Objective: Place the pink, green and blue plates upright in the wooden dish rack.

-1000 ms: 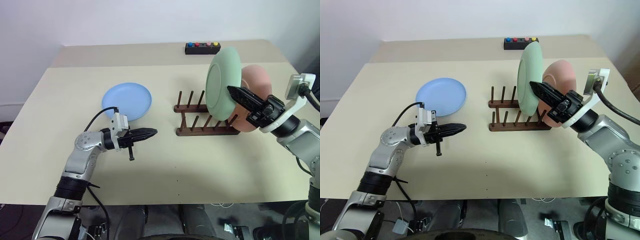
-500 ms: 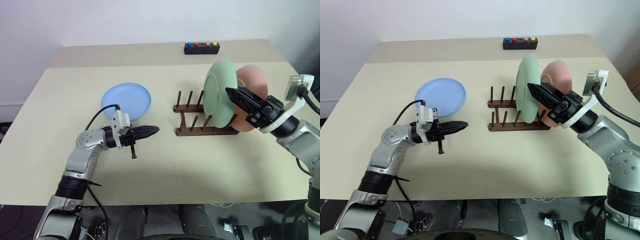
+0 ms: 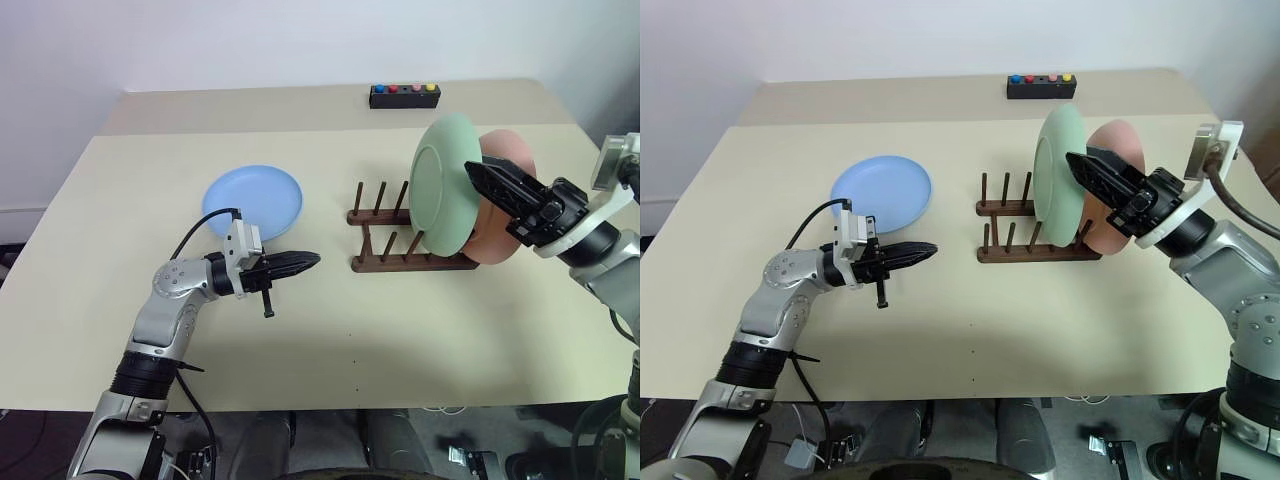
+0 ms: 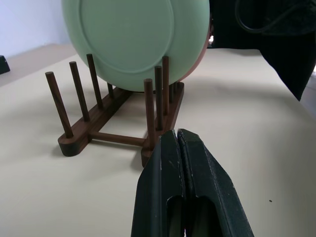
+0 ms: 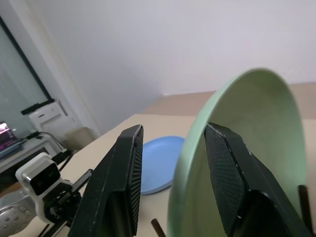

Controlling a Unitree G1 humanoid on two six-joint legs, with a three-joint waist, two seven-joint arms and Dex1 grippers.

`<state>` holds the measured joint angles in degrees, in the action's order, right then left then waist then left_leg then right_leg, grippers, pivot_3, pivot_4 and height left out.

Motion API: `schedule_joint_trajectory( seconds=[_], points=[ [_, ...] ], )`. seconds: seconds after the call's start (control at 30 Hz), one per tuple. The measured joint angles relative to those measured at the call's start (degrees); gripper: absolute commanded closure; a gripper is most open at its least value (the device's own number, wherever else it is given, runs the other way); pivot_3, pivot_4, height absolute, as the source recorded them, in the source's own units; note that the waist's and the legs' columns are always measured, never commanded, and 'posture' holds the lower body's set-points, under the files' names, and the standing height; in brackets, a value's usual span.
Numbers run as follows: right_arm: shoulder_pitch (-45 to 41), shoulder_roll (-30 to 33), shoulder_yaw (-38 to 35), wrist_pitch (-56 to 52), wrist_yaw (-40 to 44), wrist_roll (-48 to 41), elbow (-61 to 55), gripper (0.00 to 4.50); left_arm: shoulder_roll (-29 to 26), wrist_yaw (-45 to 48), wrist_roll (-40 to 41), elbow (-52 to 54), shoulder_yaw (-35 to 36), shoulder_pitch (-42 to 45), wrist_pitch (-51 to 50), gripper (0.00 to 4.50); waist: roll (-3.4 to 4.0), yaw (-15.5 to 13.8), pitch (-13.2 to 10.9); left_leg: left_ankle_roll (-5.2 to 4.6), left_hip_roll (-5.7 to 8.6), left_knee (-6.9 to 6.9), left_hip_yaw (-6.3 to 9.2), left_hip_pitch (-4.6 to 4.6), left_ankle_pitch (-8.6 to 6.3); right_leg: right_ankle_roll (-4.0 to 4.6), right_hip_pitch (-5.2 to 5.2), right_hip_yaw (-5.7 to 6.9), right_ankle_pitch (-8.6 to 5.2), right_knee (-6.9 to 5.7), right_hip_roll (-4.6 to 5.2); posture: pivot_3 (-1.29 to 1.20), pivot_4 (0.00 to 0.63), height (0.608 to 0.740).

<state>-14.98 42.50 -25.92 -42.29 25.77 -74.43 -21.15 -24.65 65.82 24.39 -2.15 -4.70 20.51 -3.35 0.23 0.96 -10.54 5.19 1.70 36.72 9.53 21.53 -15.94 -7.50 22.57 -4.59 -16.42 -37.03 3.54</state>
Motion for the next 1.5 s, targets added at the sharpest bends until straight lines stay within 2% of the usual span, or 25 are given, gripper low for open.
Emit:
schedule_joint_trajectory(
  seconds=[0.1, 0.5, 0.7, 0.8, 0.83, 0.87, 0.97, 1.0, 1.03, 1.13, 1.27, 1.37, 1.5],
  points=[
    [0.3, 0.0, 0.0, 0.0, -0.1, 1.2, 0.0, 0.29, 0.0, 0.1, 0.0, -0.1, 0.0, 0.0, 0.2, 4.5, 0.0, 0.0, 0.0, 0.0, 0.0, 0.0, 0.0, 0.0, 0.0, 0.0, 0.0, 0.0, 0.0, 0.0, 0.0, 0.0, 0.15, 0.74],
    [-0.5, 0.5, 0.0, 1.4, 2.0, 5.7, 0.0, 0.29, 0.0, 0.2, 0.0, -1.2, 0.0, -0.2, 0.6, 4.5, 0.0, 0.0, 0.0, 0.0, 0.0, -0.02, 0.0, 0.0, 0.0, 0.0, 0.01, 0.0, 0.0, 0.01, 0.0, 0.0, 0.15, 0.74],
    [-3.9, 4.1, 0.8, 2.6, 5.4, 9.7, -3.7, 0.29, -0.1, -2.5, 0.0, -1.7, 1.8, 1.2, 0.2, 4.5, -0.01, 0.0, 0.0, 0.0, 0.0, -0.16, 0.0, 0.0, 0.0, 0.0, 0.08, 0.0, 0.0, 0.02, 0.0, 0.0, 0.15, 0.74],
    [-4.3, 5.9, 2.6, 3.6, 7.6, 12.5, -6.5, 0.23, -0.8, -4.9, -0.1, -3.0, 3.7, 3.6, -0.6, 3.68, -0.02, 0.0, 0.0, 0.01, 0.0, -0.23, 0.0, 0.0, 0.0, 0.0, 0.09, 0.01, -0.01, 0.05, 0.0, 0.0, 0.15, 0.74],
    [-4.3, 6.2, 3.3, 3.6, 8.5, 13.2, -7.4, 0.12, -1.4, -5.8, -0.3, -4.1, 4.2, 4.6, -1.2, 3.25, -0.03, 0.0, 0.0, 0.01, -0.01, -0.26, 0.01, 0.0, 0.0, 0.0, 0.1, 0.01, -0.01, 0.08, 0.0, 0.0, 0.15, 0.74],
    [-4.3, 6.4, 3.9, 3.7, 9.4, 13.7, -8.1, 0.0, -1.9, -6.9, -0.9, -5.0, 4.7, 5.4, -1.3, 2.73, -0.04, 0.0, 0.0, 0.01, 0.0, -0.28, 0.0, 0.0, 0.0, 0.0, 0.11, 0.01, -0.01, 0.08, 0.01, 0.0, 0.15, 0.74],
    [-4.3, 8.0, 5.7, 4.0, 11.7, 16.3, -9.8, 0.0, -4.0, -10.8, -4.8, -8.9, 5.5, 8.4, -0.7, 1.16, -0.11, 0.0, -0.1, 0.01, 0.0, -0.39, 0.0, 0.0, 0.01, 0.0, 0.17, 0.01, 0.0, 0.09, 0.02, 0.0, 0.15, 0.74],
    [-4.2, 8.4, 5.9, 4.1, 12.2, 17.2, -10.2, 0.0, -4.9, -11.4, -5.6, -9.6, 5.7, 8.9, -0.4, 0.76, -0.13, 0.0, -0.1, 0.02, 0.0, -0.46, 0.0, 0.0, 0.01, 0.0, 0.19, 0.01, 0.0, 0.1, 0.02, 0.0, 0.15, 0.74],
    [-4.1, 9.5, 6.7, 4.9, 13.2, 19.1, -10.8, 0.0, -6.2, -12.3, -7.3, -11.2, 5.6, 10.0, 0.6, 0.15, -0.16, 0.0, -0.1, 0.03, 0.0, -0.49, 0.0, 0.0, 0.02, 0.01, 0.22, 0.01, -0.01, 0.09, 0.02, 0.0, 0.15, 0.74],
    [-3.2, 11.7, 8.8, 7.5, 16.1, 24.5, -12.7, 0.0, -9.2, -14.8, -11.2, -16.0, 6.3, 13.2, 3.5, 0.04, -0.23, 0.0, -0.1, 0.03, 0.0, -0.59, 0.0, 0.03, 0.02, 0.02, 0.29, 0.01, -0.02, 0.14, 0.03, 0.0, 0.15, 0.74],
    [1.5, 12.9, 13.2, 10.7, 19.7, 31.5, -15.2, 0.0, -13.6, -10.7, -12.0, -21.2, 6.3, 15.1, 7.7, 0.04, -0.3, 0.1, -0.2, 0.03, 0.0, -0.64, -0.02, 0.14, 0.02, 0.01, 0.33, 0.02, -0.02, 0.32, 0.05, 0.0, 0.15, 0.74],
    [3.1, 12.8, 15.1, 12.4, 20.9, 34.9, -15.4, 0.0, -14.9, -10.0, -14.2, -26.5, 5.7, 17.5, 9.4, 0.04, -0.36, 0.0, -0.2, 0.04, 0.0, -0.56, 0.01, 0.27, 0.02, 0.01, 0.44, 0.05, -0.01, 0.27, 0.05, 0.0, 0.15, 0.74],
    [4.1, 12.3, 16.5, 14.0, 21.7, 37.3, -15.9, 0.0, -15.7, -16.6, -18.0, -35.7, 5.7, 24.2, 4.3, 0.04, -0.66, -0.1, -0.4, 0.06, 0.02, -0.44, 0.1, 0.43, 0.04, 0.01, 0.54, 0.13, -0.01, 0.08, 0.03, 0.0, 0.15, 0.74]
  ],
)
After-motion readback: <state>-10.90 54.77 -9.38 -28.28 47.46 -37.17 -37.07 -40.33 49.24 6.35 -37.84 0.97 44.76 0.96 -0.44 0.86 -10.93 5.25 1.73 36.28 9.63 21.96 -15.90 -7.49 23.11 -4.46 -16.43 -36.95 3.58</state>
